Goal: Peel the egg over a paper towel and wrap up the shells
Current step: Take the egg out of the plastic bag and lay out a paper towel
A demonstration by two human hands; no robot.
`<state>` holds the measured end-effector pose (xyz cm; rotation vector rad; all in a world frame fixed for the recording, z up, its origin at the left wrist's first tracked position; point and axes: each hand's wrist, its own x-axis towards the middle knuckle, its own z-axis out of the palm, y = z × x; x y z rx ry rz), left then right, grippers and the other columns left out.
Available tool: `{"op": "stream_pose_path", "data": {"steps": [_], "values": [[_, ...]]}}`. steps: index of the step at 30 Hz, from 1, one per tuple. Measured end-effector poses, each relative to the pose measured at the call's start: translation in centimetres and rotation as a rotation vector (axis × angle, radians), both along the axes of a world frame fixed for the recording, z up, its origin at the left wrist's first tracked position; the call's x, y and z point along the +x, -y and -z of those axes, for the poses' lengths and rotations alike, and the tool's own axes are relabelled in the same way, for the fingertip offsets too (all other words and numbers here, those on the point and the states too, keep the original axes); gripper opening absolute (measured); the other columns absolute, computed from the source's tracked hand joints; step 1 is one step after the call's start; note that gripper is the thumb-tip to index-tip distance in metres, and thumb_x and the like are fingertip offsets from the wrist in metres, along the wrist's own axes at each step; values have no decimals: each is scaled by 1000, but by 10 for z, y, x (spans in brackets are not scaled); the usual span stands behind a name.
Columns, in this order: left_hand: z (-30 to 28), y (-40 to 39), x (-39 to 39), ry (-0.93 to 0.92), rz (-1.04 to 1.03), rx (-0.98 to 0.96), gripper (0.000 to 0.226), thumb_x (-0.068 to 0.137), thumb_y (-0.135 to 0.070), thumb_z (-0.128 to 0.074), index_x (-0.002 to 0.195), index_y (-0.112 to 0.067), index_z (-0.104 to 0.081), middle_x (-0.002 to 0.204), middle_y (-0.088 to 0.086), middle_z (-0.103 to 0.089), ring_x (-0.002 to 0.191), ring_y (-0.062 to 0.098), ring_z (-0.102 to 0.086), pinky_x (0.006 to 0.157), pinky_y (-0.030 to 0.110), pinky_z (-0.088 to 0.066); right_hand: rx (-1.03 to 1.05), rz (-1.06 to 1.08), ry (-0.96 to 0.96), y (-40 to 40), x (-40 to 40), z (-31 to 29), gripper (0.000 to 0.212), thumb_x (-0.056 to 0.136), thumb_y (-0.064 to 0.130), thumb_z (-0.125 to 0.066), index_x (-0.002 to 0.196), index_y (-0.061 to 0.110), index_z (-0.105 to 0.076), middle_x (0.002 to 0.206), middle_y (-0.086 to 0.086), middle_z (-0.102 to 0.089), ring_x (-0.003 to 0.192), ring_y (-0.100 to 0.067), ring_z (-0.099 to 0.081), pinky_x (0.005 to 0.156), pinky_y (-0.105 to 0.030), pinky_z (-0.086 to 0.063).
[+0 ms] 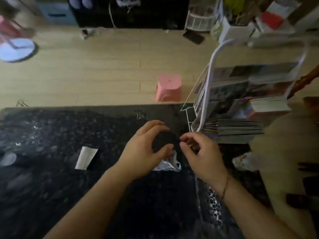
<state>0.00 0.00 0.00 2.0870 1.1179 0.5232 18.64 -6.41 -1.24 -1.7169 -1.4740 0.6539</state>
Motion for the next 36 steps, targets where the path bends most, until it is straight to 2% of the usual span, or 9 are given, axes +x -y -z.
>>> {"op": "stream_pose_path", "data": {"steps": [4,7,10,14,20,24,29,32,36], "values": [[89,13,-5,-102,68,40,31,86,-36,-71,117,-29,-67,144,-1,-48,123,25,-53,95,46,-50,-79,-58,111,16,-8,85,9,87,12,-65,90,20,-67,93,9,-63,89,-9,-59,79,-24,-51],[158,30,-8,-127,128,94,35,89,-45,-60,123,-36,-63,148,0,-45,128,26,-47,101,45,-44,-59,-101,212,30,-11,148,10,87,17,-61,95,20,-68,102,8,-64,101,-13,-57,88,-25,-47],[211,42,-9,-184,126,204,39,92,-48,-52,129,-36,-57,148,-2,-46,133,26,-43,107,50,-37,7,-122,281,34,-13,192,20,89,26,-52,98,20,-69,101,9,-66,101,-10,-56,86,-27,-49],[258,44,-11,-171,68,352,43,91,-45,-58,131,-30,-56,142,0,-52,131,28,-47,107,59,-32,199,-99,192,32,-11,231,14,92,12,-55,99,12,-67,98,3,-67,95,-14,-62,81,-34,-53],[293,31,-6,-32,83,631,46,84,-40,-69,126,-26,-58,137,8,-56,125,32,-51,108,57,-32,439,-133,97,26,4,261,18,93,15,-54,103,7,-67,99,-2,-69,94,-19,-65,77,-42,-53],[311,15,-2,-86,151,820,40,85,-35,-71,121,-26,-58,132,10,-59,123,36,-52,107,59,-31,518,-206,147,17,15,284,26,94,27,-47,108,12,-63,97,2,-67,92,-22,-64,77,-47,-50],[325,10,-11,-124,167,892,19,86,-37,-69,92,-19,-72,126,12,-62,119,38,-55,107,58,-32,607,-303,356,13,29,306,52,99,48,-29,103,14,-68,90,0,-63,86,-22,-61,74,-44,-46],[328,11,-13,-142,105,890,29,91,-41,-58,79,-18,-71,119,12,-63,114,37,-55,108,55,-31,670,-341,552,11,35,307,60,99,48,-23,90,15,-73,78,1,-63,80,-23,-55,72,-39,-41],[324,9,-11,-296,-66,855,54,96,-48,-38,68,-23,-76,113,6,-65,117,36,-52,110,63,-24,592,-326,856,2,40,303,50,99,37,-31,87,18,-75,62,6,-65,69,-23,-48,71,-42,-38]]}}
